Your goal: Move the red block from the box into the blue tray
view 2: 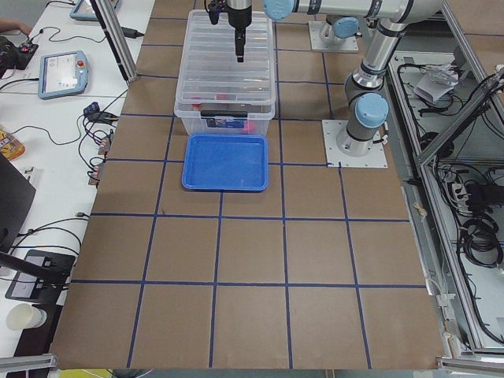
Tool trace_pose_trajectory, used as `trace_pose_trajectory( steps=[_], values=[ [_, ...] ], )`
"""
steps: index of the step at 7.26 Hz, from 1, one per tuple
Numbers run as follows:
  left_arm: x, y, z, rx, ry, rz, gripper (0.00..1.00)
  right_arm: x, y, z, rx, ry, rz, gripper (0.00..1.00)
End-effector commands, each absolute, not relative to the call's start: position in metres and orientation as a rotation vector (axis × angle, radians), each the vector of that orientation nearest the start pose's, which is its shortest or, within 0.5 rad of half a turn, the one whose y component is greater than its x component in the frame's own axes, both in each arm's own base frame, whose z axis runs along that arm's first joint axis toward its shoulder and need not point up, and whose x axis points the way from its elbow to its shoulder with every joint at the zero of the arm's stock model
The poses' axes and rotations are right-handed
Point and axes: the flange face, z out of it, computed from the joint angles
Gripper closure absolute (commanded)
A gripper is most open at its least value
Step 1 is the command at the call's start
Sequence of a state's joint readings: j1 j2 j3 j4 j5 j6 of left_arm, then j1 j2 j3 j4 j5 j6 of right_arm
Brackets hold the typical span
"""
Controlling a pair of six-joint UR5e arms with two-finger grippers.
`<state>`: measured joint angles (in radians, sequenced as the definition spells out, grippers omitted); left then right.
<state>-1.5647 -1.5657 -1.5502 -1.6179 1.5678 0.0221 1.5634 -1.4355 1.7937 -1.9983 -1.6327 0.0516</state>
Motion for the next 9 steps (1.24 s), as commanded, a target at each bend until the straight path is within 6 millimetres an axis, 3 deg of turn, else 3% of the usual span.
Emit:
trace_pose_trajectory(
  steps=[1, 3, 7, 9],
  values=[
    [-0.131, -0.481, 0.489, 0.022, 3.145, 0.051, 0.0, 0.114, -0.53, 0.346, 0.1, 3.286, -0.094, 0.0],
    [-0.131, -0.479, 0.49, 0.022, 3.145, 0.043, 0.0, 0.102, -0.531, 0.346, -0.002, 3.365, -0.085, 0.0],
    [-0.131, -0.48, 0.493, 0.022, 3.145, 0.039, 0.0, 0.011, -0.539, 0.348, 0.112, 3.428, -0.014, 0.0],
    [-0.131, -0.484, 0.484, 0.024, 3.144, 0.067, 0.0, -0.01, -0.54, 0.352, 0.149, 3.428, -0.015, 0.0]
  ],
)
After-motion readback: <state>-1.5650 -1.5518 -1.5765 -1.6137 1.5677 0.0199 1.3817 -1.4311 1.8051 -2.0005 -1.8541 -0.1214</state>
